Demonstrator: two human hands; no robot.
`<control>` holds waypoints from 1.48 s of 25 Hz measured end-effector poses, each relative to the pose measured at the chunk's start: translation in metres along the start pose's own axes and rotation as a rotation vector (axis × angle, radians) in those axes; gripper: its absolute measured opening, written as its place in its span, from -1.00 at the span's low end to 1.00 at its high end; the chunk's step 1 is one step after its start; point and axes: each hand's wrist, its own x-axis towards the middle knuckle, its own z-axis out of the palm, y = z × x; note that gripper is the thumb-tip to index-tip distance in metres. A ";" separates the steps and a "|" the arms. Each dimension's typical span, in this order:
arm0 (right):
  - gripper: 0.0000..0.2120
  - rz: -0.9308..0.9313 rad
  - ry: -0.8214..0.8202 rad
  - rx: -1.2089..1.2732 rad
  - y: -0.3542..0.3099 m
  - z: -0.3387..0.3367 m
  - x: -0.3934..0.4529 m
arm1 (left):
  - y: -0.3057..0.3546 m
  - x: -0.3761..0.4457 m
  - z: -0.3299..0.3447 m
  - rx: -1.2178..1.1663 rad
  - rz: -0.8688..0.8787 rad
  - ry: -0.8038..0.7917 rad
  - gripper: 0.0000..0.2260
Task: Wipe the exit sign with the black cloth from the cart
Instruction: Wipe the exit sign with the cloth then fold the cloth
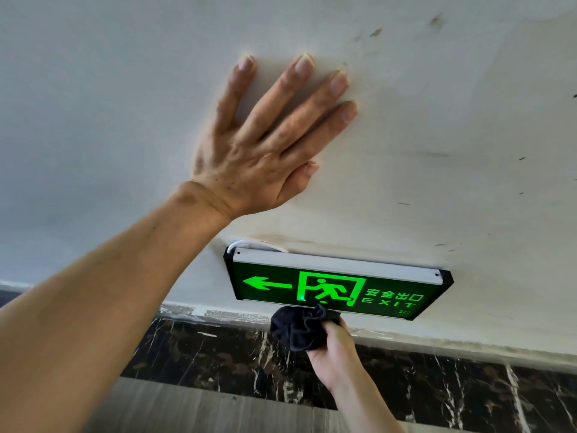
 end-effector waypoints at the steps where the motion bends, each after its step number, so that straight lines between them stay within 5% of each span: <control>1: -0.62 0.009 0.013 -0.015 0.006 0.008 0.002 | 0.000 0.000 0.001 -0.002 -0.001 0.000 -0.42; 15: -0.69 0.230 -0.072 -0.257 0.089 0.092 0.013 | -0.001 -0.002 0.006 -0.044 -0.034 -0.001 -0.41; 20: -0.68 0.262 -0.359 -0.637 0.099 0.087 -0.001 | -0.003 -0.003 0.005 -0.036 -0.027 -0.020 -0.40; 31: -0.72 -0.305 0.132 -0.606 -0.004 -0.042 -0.082 | -0.007 -0.010 -0.015 -0.153 -0.043 -0.127 -0.42; 37: -0.62 -0.565 0.161 -0.576 -0.052 -0.062 -0.137 | 0.030 -0.004 -0.067 -0.428 -0.152 -0.276 -0.41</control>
